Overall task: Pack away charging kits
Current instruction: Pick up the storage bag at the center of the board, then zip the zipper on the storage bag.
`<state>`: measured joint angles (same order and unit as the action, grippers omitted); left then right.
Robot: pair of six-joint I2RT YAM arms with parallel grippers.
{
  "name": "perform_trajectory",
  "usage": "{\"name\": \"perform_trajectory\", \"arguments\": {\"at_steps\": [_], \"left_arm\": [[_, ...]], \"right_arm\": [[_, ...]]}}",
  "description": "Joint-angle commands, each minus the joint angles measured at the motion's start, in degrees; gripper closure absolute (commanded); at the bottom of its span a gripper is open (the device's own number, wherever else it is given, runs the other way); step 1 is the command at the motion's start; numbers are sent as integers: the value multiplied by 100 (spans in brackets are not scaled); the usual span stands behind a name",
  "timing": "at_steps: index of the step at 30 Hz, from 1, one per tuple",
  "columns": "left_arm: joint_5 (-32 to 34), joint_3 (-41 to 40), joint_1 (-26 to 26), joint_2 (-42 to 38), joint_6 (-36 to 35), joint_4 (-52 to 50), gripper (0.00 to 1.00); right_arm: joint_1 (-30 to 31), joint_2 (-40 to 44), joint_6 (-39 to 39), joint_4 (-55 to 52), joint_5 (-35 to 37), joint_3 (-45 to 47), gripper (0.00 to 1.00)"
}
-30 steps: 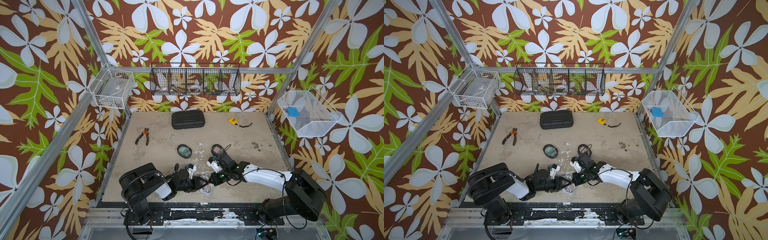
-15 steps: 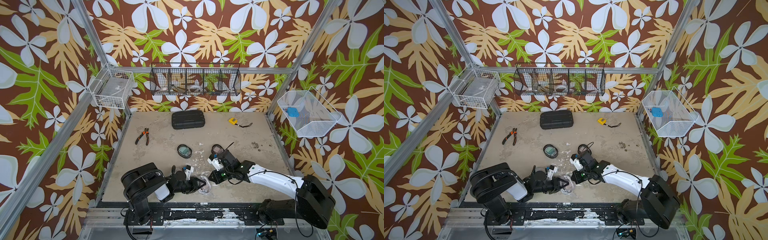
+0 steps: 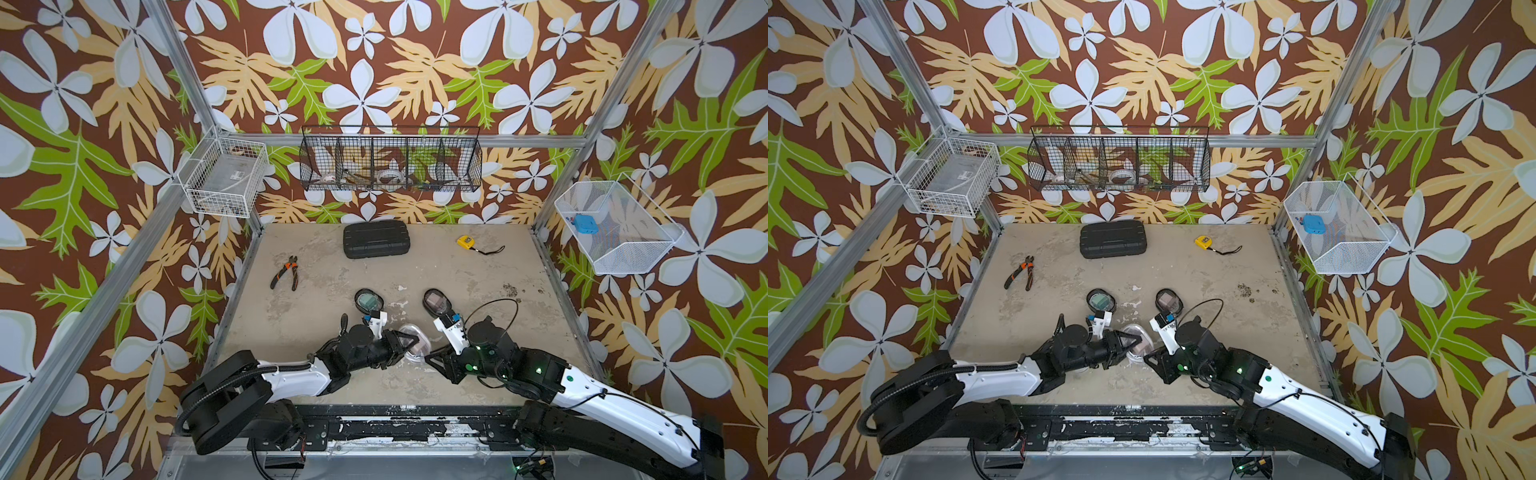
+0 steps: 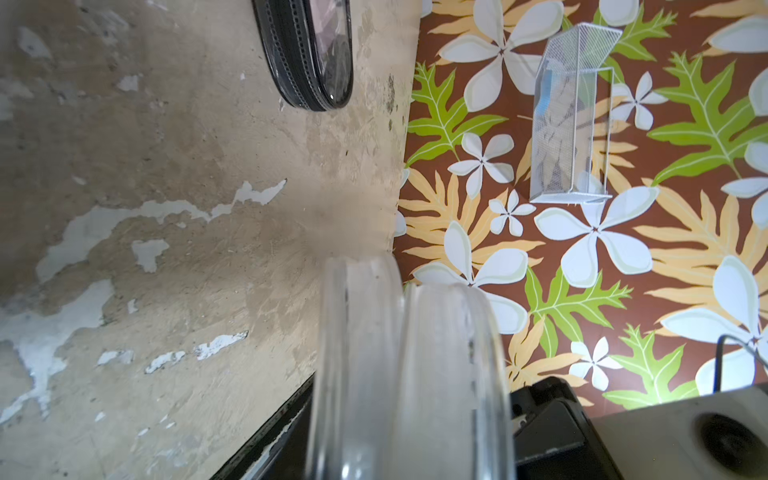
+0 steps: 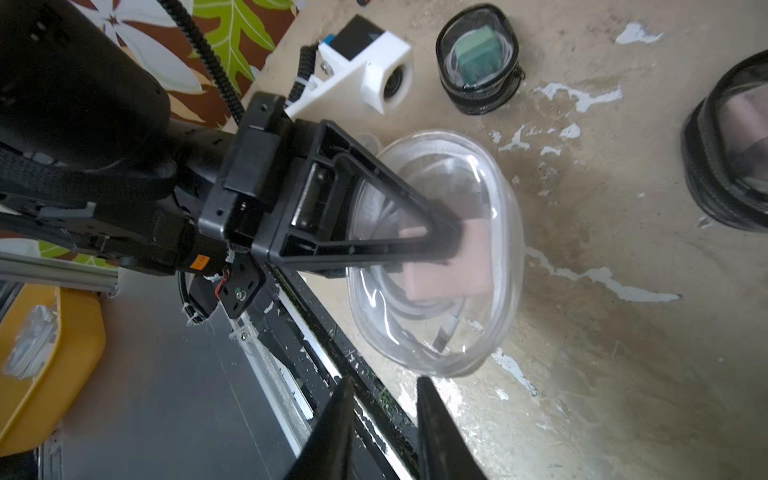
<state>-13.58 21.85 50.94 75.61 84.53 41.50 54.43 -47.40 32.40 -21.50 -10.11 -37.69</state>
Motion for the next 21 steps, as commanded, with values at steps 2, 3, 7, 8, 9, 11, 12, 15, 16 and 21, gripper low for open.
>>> {"name": "perform_trajectory", "arguments": {"at_steps": [2,3,7,8,9,11,12,15,16,21], "left_arm": [[384,254,-13,-216,498,-898,81],[422,312,-15,-235,554,-968,81],[421,501,-11,-142,804,-1020,81],[396,528,-16,-111,879,-984,81],[364,546,-14,-69,948,-880,81],[317,615,-16,-14,1017,-856,81],[279,668,-15,3,1006,-851,81],[279,752,-18,-24,1024,-906,81],[307,742,-16,-50,1054,-909,81],[251,755,-22,-73,1068,-923,80]], "right_arm": [[44,13,-46,-21,334,-69,72],[77,-21,-54,-6,359,-72,73],[280,-101,-50,117,522,-63,73],[325,-149,-48,119,572,-70,72],[342,-179,-48,124,621,-63,72],[352,-221,-43,158,706,-30,72],[355,-226,-49,203,750,-7,71],[349,-292,-82,269,905,-1,69],[349,-337,-79,258,957,-17,68],[344,-510,-57,339,1082,-37,68]]}}
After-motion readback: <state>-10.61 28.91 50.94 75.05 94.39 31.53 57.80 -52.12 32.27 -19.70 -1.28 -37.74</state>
